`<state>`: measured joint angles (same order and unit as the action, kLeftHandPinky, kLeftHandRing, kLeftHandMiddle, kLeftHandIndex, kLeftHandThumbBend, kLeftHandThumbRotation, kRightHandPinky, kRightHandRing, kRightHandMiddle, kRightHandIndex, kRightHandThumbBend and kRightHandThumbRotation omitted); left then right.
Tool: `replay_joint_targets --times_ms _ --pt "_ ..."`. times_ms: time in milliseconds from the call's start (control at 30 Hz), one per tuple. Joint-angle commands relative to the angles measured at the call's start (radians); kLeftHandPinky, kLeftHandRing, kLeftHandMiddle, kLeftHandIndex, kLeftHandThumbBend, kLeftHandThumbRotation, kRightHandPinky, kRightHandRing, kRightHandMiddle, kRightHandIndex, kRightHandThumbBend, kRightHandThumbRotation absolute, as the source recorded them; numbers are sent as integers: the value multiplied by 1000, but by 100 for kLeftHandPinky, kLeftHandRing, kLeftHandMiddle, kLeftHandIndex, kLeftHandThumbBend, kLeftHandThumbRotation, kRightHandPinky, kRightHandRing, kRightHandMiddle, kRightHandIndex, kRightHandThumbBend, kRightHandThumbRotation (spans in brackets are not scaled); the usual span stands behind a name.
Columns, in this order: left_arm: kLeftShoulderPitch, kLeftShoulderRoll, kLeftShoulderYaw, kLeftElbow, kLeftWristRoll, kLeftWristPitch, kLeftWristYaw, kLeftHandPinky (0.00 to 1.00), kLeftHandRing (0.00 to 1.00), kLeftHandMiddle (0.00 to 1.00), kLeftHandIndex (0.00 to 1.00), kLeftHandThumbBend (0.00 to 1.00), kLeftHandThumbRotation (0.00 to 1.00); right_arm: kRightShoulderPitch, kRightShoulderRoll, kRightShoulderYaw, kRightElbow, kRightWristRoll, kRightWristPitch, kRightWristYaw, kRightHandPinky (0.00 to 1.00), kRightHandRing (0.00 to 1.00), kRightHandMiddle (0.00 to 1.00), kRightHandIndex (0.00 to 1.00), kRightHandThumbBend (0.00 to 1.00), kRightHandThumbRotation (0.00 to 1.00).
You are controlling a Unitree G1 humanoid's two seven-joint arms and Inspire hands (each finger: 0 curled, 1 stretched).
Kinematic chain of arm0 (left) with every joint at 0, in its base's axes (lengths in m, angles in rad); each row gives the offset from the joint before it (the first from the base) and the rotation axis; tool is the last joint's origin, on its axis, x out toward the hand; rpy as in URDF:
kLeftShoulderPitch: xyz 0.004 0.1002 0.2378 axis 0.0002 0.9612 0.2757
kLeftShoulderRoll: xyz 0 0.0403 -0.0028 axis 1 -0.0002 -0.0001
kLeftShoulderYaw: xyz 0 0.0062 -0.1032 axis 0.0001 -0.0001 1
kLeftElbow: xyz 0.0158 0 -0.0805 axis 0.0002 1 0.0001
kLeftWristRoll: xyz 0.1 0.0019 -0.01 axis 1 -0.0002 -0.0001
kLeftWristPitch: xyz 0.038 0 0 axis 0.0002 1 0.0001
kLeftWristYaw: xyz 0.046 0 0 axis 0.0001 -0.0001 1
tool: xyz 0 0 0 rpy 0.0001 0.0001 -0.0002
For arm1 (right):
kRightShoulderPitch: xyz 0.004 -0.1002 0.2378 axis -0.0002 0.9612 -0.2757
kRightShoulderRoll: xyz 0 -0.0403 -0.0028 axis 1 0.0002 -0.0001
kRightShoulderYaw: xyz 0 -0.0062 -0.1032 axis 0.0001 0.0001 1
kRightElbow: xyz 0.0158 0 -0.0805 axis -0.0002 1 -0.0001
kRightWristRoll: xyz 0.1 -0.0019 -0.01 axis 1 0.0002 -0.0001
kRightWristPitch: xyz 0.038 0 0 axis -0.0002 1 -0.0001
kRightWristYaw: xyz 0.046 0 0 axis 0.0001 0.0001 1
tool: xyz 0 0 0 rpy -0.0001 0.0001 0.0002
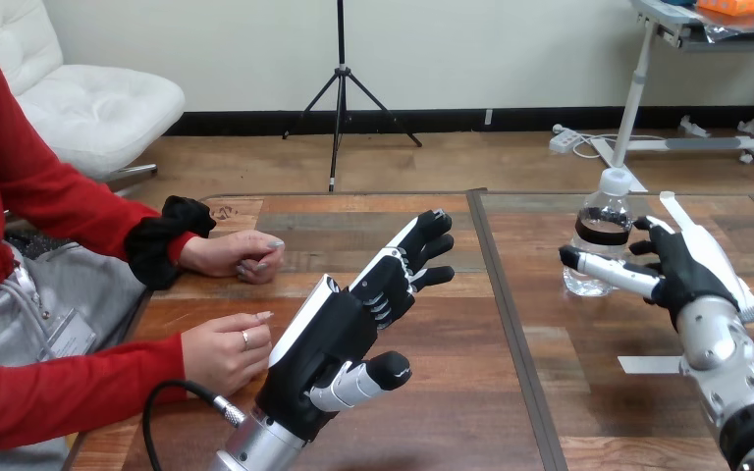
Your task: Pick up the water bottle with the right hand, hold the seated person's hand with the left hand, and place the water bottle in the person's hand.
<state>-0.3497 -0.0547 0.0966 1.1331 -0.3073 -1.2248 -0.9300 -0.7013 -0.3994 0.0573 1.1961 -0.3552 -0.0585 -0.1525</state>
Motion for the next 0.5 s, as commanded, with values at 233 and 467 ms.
replay_joint_targets --times_ms 233,467 --pt "-47 1 10 -38 -18 -12 5 88 95 97 96 100 79 -124 0 12 18 10 -25 -10 64 79 86 94 100 59" --pt "-45 2 11 -41 -23 -5 -1 88 95 97 96 100 79 -139 7 17 33 7 -21 -13 63 78 85 93 100 59"
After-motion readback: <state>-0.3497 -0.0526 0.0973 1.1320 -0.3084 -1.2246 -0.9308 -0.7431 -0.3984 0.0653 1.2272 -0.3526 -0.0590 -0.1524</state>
